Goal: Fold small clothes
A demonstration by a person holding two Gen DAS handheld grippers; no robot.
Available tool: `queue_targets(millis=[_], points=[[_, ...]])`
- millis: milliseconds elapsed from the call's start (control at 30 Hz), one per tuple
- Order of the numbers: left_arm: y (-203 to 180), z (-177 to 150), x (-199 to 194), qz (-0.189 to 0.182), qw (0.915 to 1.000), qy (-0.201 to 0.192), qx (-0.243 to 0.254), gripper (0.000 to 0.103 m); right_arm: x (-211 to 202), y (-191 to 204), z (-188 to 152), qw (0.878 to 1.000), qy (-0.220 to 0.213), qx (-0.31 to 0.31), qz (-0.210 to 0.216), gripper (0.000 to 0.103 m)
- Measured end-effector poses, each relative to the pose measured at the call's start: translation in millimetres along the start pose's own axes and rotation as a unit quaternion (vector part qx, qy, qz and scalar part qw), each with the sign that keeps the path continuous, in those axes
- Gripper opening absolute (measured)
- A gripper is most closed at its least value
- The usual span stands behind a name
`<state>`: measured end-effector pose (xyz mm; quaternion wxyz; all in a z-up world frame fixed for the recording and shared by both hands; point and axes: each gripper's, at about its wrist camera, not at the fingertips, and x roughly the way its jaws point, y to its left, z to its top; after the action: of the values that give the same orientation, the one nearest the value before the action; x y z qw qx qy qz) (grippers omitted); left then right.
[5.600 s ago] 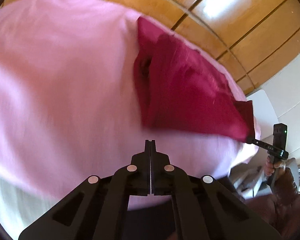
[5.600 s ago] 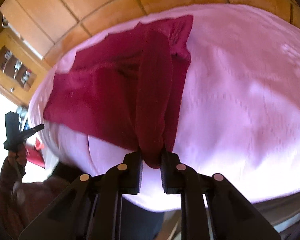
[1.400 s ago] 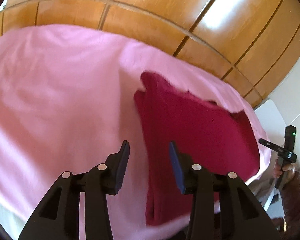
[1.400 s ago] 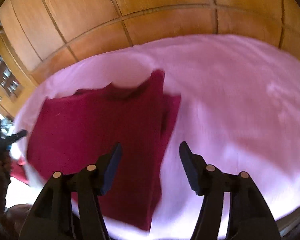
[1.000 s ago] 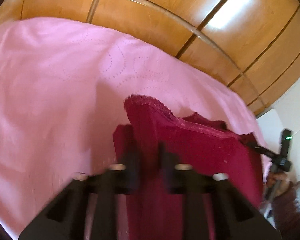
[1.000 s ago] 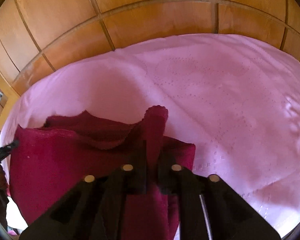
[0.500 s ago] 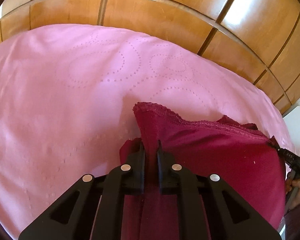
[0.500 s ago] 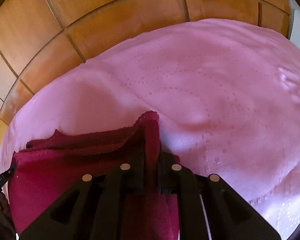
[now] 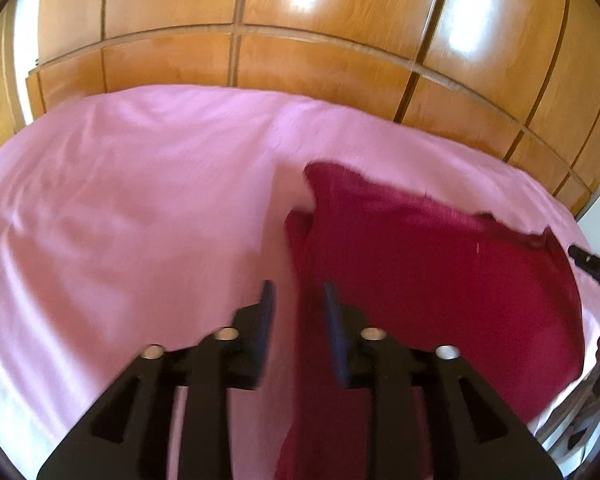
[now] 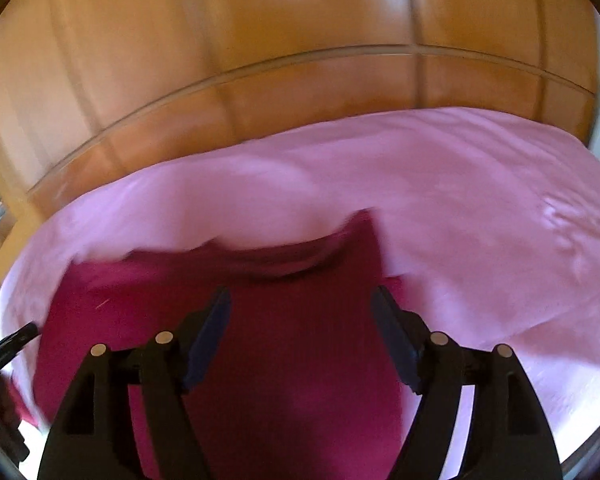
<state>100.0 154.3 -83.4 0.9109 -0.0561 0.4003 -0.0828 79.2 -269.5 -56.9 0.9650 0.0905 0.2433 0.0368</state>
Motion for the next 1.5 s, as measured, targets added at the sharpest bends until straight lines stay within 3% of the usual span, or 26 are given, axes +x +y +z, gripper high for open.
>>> queue_targets(millis=[33, 267, 333, 433, 667, 767, 867, 1000, 1167, 1500], points=[[3.8, -5.9, -6.0, -0.006, 1.0000, 0.001, 0.000, 0.052, -4.1, 12.7, -6.0, 1.000, 0.003, -0.015, 0.019, 0.074], [23.8, -53.8, -41.7, -0.088, 0.9947, 0.047, 0.026, 0.054, 3.6, 67.3, -45.7, 0.992, 0.042, -0.079, 0.094, 0.077], [20.2, -62.8, -39.1, -0.086, 0.9941, 0.055, 0.038, 0.054, 13.3, 76.7, -54.9, 0.990, 0.053, -0.097, 0.089, 0.077], [17.1, -67.3, -24.3, -0.066, 0.9942, 0.075, 0.040, 0.036, 22.0, 80.7, -60.6, 0.989, 0.057, -0.115, 0.072, 0.079], [13.0, -71.4, -20.0, -0.048, 0.9946, 0.073, 0.057, 0.036, 34.2, 67.0, -77.1, 0.988, 0.051, -0.130, 0.072, 0.080], [12.2, -59.2, -36.7, -0.037, 0.9971, 0.037, 0.054, 0.036, 36.1, 71.5, -76.3, 0.988, 0.051, -0.130, 0.063, 0.083], [5.3, -38.3, -44.6, 0.016, 0.9977, 0.004, 0.066, 0.037, 36.8, 73.2, -77.0, 0.989, 0.047, -0.126, 0.060, 0.084], [-6.6, -12.8, -43.8, 0.032, 0.9967, -0.028, 0.069, 0.037, 32.2, 76.5, -79.4, 0.990, 0.045, -0.125, 0.055, 0.084], [-23.9, 5.8, -28.9, 0.028, 0.9970, -0.031, 0.066, 0.037, 29.9, 76.7, -80.7, 0.990, 0.046, -0.123, 0.056, 0.084], [-60.6, 13.3, -9.1, 0.016, 0.9939, -0.028, 0.106, 0.037, 29.3, 74.6, -81.4, 0.989, 0.043, -0.125, 0.061, 0.086]])
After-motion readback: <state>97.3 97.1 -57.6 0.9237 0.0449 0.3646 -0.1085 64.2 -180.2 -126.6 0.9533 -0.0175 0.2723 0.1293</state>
